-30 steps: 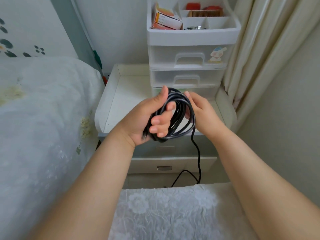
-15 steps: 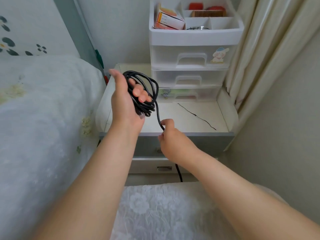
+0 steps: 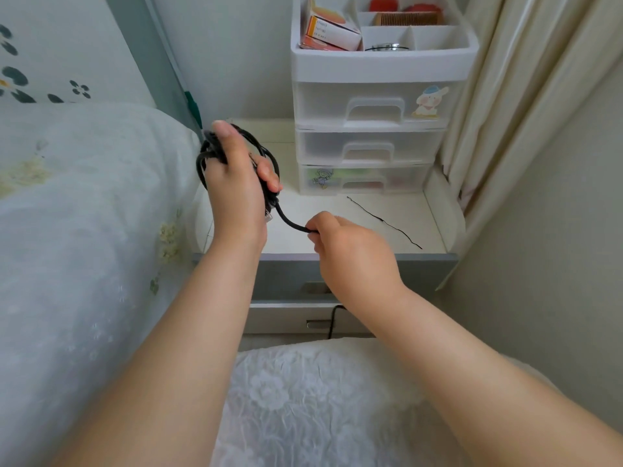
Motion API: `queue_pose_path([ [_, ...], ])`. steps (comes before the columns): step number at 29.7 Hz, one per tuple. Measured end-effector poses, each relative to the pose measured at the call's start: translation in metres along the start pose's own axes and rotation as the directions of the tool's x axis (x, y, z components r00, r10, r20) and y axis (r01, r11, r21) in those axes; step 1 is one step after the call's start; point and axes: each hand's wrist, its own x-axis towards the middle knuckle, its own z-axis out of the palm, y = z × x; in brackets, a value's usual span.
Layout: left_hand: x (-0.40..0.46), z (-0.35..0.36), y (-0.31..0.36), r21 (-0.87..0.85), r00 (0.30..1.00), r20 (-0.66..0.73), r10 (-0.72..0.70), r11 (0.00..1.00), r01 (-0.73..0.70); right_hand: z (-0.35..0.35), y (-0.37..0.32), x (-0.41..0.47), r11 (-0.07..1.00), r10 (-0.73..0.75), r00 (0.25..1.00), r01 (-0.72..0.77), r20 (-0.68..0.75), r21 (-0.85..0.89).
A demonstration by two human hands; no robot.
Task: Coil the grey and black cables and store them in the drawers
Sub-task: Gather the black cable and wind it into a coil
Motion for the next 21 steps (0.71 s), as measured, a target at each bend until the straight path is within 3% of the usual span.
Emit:
queue_pose_path([
  [3,0.002,-0.003,-0.006,0.329,0.988,0.128,0.087,0.936,-0.125,0.001,0.006,0.005,0.994,-0.108,0.984,0.110,-0.145,0.003],
  [5,0.003,-0.004,-0.010,0.560,0.965,0.255,0.059,0.805,-0.197,0.001,0.009,0.006,0.979,-0.199,0.958,0.203,-0.208,-0.002],
  [8,0.003,-0.004,-0.014,0.776,0.935,0.348,-0.068,0.581,-0.247,-0.005,0.011,0.007,0.948,-0.306,0.907,0.319,-0.291,-0.002],
  [11,0.001,-0.004,-0.021,0.885,0.875,0.391,-0.284,0.378,-0.272,-0.010,0.017,0.012,0.941,-0.332,0.887,0.336,-0.320,-0.043],
  [12,-0.002,-0.005,-0.023,0.894,0.843,0.389,-0.371,0.374,-0.248,-0.010,0.020,0.013,0.944,-0.324,0.885,0.324,-0.335,-0.057],
  [14,-0.008,-0.005,-0.021,0.878,0.761,0.381,-0.525,0.464,-0.120,-0.011,0.028,0.016,0.952,-0.299,0.885,0.303,-0.356,-0.046],
  [17,-0.014,-0.006,-0.014,0.841,0.667,0.407,-0.624,0.541,-0.007,-0.015,0.036,0.019,0.959,-0.264,0.892,0.285,-0.367,0.003],
  [19,-0.014,-0.006,-0.013,0.829,0.599,0.459,-0.656,0.558,-0.025,-0.017,0.038,0.021,0.974,-0.198,0.941,0.220,-0.275,0.050],
  [21,-0.015,-0.008,-0.012,0.813,0.513,0.509,-0.691,0.582,-0.024,-0.017,0.041,0.024,0.945,-0.062,0.998,0.068,-0.030,0.320],
])
